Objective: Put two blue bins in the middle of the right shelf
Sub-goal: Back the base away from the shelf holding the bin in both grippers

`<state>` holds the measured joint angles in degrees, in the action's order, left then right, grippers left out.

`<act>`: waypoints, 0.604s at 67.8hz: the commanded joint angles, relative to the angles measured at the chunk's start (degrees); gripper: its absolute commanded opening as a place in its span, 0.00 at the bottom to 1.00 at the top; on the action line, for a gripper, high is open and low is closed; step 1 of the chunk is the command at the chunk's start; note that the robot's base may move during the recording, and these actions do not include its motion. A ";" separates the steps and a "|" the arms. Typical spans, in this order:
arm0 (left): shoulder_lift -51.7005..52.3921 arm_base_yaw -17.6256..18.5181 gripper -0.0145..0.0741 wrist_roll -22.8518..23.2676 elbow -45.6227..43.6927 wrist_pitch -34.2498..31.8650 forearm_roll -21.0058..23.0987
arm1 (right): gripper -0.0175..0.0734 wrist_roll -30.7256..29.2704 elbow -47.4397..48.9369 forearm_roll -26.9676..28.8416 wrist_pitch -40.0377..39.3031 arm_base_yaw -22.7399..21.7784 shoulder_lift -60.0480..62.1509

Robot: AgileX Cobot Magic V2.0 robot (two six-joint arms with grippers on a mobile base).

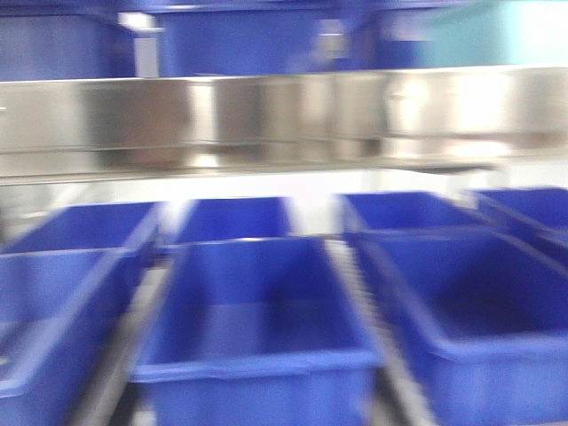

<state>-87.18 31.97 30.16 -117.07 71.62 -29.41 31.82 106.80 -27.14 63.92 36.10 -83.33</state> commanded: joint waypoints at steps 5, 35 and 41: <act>1.04 0.42 0.04 0.11 -0.77 -1.66 -1.19 | 0.01 -0.32 0.62 -2.71 -1.46 -0.13 0.65; 1.04 0.42 0.04 0.11 -0.77 -1.66 -1.19 | 0.01 -0.32 0.62 -2.71 -1.46 -0.13 0.65; 1.04 0.42 0.04 0.11 -0.77 -1.66 -1.19 | 0.01 -0.32 0.62 -2.71 -1.46 -0.13 0.65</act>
<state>-87.18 31.97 30.16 -117.07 71.62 -29.51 31.82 106.80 -27.14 63.92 36.10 -83.33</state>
